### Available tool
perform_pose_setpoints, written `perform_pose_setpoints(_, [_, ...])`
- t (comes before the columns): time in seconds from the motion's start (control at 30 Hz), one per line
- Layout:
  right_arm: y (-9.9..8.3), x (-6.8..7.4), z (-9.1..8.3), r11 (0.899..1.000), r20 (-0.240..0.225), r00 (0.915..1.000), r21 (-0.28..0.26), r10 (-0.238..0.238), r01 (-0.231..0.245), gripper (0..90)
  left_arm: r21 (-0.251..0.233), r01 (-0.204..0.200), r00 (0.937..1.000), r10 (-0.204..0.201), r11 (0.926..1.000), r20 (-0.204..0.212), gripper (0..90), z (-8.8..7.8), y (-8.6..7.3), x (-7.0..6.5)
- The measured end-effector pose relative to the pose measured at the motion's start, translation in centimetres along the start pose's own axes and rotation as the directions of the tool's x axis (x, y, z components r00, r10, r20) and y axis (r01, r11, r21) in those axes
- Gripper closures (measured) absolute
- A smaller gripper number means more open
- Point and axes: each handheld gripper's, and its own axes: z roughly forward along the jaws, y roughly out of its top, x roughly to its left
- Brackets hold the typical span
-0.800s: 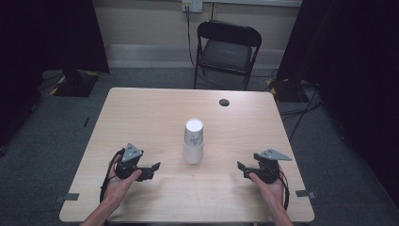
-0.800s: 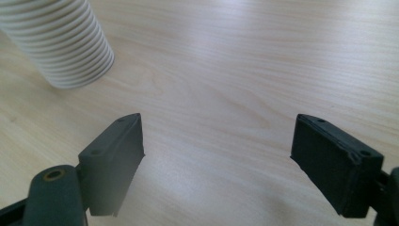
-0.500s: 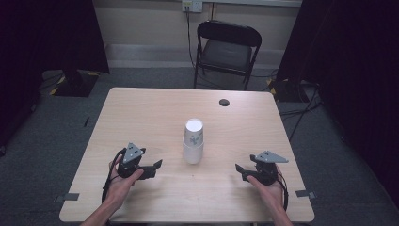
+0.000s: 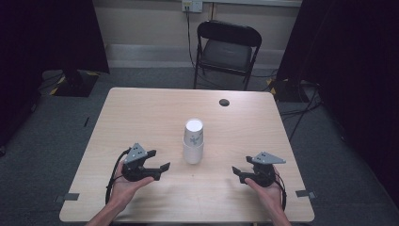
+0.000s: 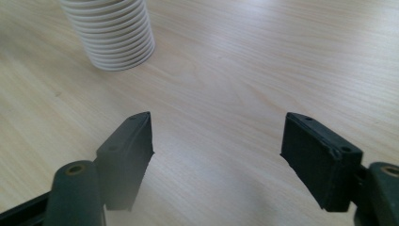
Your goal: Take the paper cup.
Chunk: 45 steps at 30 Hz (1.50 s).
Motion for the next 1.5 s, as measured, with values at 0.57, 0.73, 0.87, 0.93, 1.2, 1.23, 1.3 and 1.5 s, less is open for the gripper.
perform_pose_setpoints(0.57, [0.1,0.8,0.4,1.000,-0.037,0.9993,0.021,-0.011,0.012,24.0,-0.048,-0.086,0.9945,0.088,0.9952,0.057,28.8,1.2,4.1,-1.3])
perform_pose_setpoints(0.73, [0.0,0.9,0.5,0.999,-0.048,0.9988,0.030,-0.011,0.012,23.5,-0.098,-0.117,0.9895,0.124,0.9884,0.075,33.8,1.8,5.4,-1.2])
perform_pose_setpoints(0.87, [0.0,0.8,0.5,1.000,-0.046,0.9989,0.028,-0.007,0.008,22.7,-0.166,-0.086,0.9884,0.105,0.9824,0.110,39.0,1.9,6.7,-1.3])
perform_pose_setpoints(0.93, [-0.1,0.8,0.4,1.000,-0.047,0.9989,0.027,-0.004,0.005,22.6,-0.164,-0.098,0.9892,0.114,0.9815,0.091,39.2,1.9,7.3,-1.4])
perform_pose_setpoints(1.2, [-0.2,0.8,0.3,0.999,-0.051,0.9987,0.034,-0.004,0.006,22.0,-0.154,-0.091,0.9932,0.101,0.9839,0.059,30.1,2.2,9.4,-1.2])
perform_pose_setpoints(1.23, [-0.2,0.8,0.3,0.999,-0.051,0.9987,0.034,-0.004,0.006,22.0,-0.154,-0.091,0.9932,0.101,0.9839,0.059,26.6,2.2,9.4,-1.2])
perform_pose_setpoints(1.3, [-0.2,0.8,0.4,1.000,-0.054,0.9986,0.031,0.001,0.001,21.3,-0.149,-0.088,0.9923,0.100,0.9849,0.074,25.2,2.7,9.8,-1.1])
perform_pose_setpoints(1.5, [-0.2,0.8,0.2,1.000,-0.057,0.9984,0.022,-0.004,0.005,21.2,-0.146,-0.075,0.9915,0.089,0.9865,0.094,16.1,4.3,10.3,-0.8])
